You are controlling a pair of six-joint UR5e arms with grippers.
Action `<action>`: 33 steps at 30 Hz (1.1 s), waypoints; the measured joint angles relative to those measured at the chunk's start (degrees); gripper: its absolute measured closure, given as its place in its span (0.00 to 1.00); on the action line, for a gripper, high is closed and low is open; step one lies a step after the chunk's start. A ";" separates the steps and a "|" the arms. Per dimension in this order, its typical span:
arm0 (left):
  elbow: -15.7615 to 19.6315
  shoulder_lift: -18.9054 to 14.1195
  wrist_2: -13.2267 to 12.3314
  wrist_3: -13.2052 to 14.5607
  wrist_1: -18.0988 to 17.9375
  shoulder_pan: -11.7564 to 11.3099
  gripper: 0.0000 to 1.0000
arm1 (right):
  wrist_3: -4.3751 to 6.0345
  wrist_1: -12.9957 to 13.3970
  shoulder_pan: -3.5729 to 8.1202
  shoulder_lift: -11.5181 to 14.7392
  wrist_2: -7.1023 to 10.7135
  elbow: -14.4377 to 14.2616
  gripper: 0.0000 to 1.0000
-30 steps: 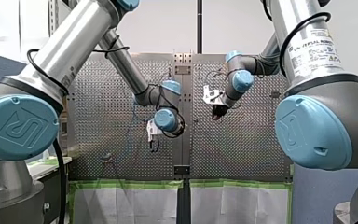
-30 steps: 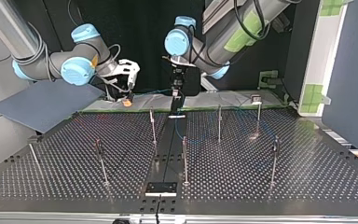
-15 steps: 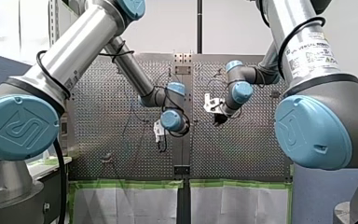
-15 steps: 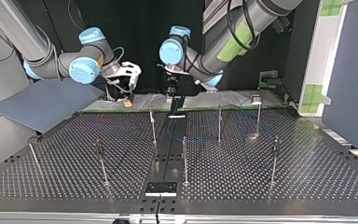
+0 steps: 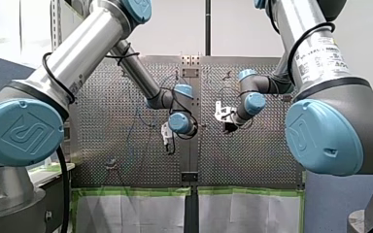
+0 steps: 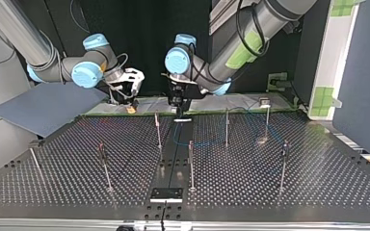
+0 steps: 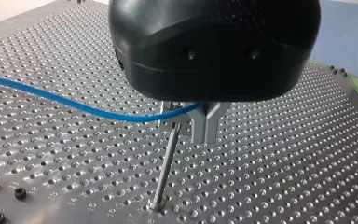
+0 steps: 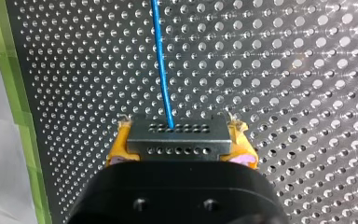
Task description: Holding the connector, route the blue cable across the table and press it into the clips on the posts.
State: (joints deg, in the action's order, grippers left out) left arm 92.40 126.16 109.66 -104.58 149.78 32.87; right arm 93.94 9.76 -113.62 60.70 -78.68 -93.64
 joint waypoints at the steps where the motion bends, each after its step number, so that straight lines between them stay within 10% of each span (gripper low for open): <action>1: -0.13 0.03 -0.31 0.00 0.04 -0.17 1.00 | 0.04 0.08 0.11 -0.04 0.29 0.03 1.00; 33: -8.67 4.09 -4.54 -0.54 1.29 -4.36 1.00 | 0.68 2.29 3.43 -0.40 2.16 1.82 1.00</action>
State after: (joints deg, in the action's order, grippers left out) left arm 83.73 130.26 105.12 -105.12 151.07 28.51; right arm 94.62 12.05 -110.19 60.29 -76.52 -91.83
